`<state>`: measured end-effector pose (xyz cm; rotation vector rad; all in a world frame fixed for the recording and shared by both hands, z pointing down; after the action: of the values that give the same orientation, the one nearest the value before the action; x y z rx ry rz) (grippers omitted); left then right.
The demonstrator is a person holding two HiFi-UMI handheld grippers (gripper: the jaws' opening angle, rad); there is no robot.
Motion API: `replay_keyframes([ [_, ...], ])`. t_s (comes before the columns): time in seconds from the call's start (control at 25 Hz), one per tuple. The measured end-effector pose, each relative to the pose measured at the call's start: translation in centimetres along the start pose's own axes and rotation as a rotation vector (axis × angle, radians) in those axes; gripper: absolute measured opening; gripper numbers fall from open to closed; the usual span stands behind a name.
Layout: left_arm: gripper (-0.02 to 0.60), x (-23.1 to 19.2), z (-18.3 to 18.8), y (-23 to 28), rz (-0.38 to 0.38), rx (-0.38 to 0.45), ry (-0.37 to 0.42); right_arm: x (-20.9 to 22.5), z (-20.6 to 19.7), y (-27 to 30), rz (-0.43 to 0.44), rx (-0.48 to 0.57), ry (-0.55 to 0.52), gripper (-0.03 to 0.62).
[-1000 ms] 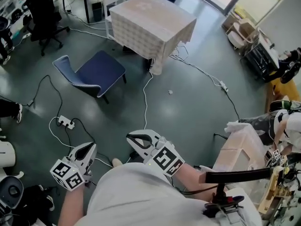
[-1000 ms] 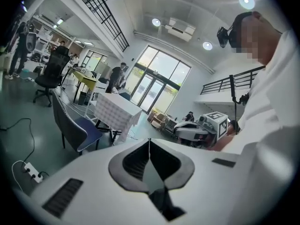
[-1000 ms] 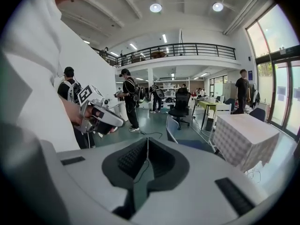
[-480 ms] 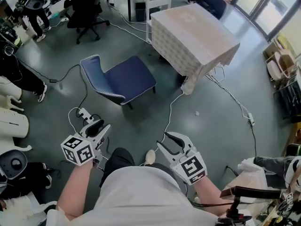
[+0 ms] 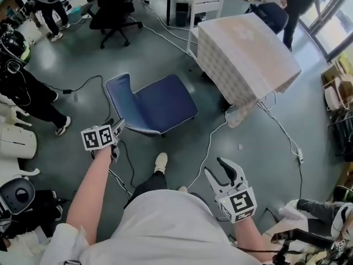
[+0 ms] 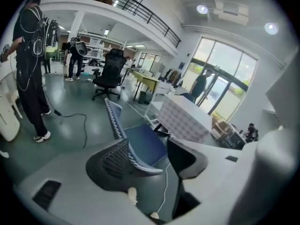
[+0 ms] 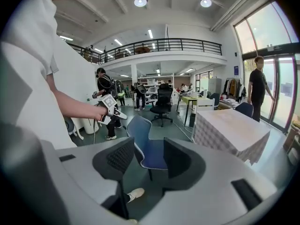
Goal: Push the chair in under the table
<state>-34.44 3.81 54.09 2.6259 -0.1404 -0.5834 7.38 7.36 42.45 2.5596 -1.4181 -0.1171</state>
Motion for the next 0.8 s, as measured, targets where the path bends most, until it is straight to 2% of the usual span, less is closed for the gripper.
replay_keyframes([
  [0.12, 0.261, -5.8, 0.1, 5.1, 0.092, -0.091, -0.062, 1.3, 1.6, 3.3, -0.048, -0.011, -0.002, 0.193],
  [0.2, 0.265, -8.1, 0.3, 8.0, 0.104, -0.136, -0.115, 2.2, 2.3, 5.6, -0.082, -0.021, 0.012, 0.193],
  [0.32, 0.264, -9.8, -0.2, 11.0, 0.107, -0.207, -0.151, 2.6, 3.1, 8.5, -0.127, -0.036, 0.045, 0.193],
  [0.4, 0.262, -10.6, -0.7, 12.5, 0.114, -0.237, -0.216, 2.9, 3.4, 10.2, -0.145, -0.046, 0.057, 0.193],
  [0.48, 0.241, -11.0, -1.2, 13.5, 0.128, -0.253, -0.261, 3.3, 3.1, 11.3, -0.155, -0.063, 0.074, 0.193],
  [0.56, 0.192, -10.9, -1.6, 14.0, 0.141, -0.256, -0.263, 3.7, 2.7, 11.9, -0.162, -0.084, 0.084, 0.193],
  [0.64, 0.141, -10.6, -1.7, 14.2, 0.158, -0.247, -0.262, 4.5, 2.7, 12.3, -0.166, -0.097, 0.09, 0.193],
  [0.8, 0.086, -10.4, -1.6, 14.6, 0.209, -0.207, -0.334, 5.9, 2.6, 13.6, -0.147, -0.1, 0.082, 0.193],
])
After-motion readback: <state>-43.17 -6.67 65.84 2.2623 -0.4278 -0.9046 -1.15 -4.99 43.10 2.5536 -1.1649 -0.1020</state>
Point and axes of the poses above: the fingertips, and each gripper's own axes: y forward along the fingers, x to its right, z out of its top, the point moved 4 cm from there along -y, backward along the fingers, and after that the axes turned 15 degrees about x, right-handed, at the moved point
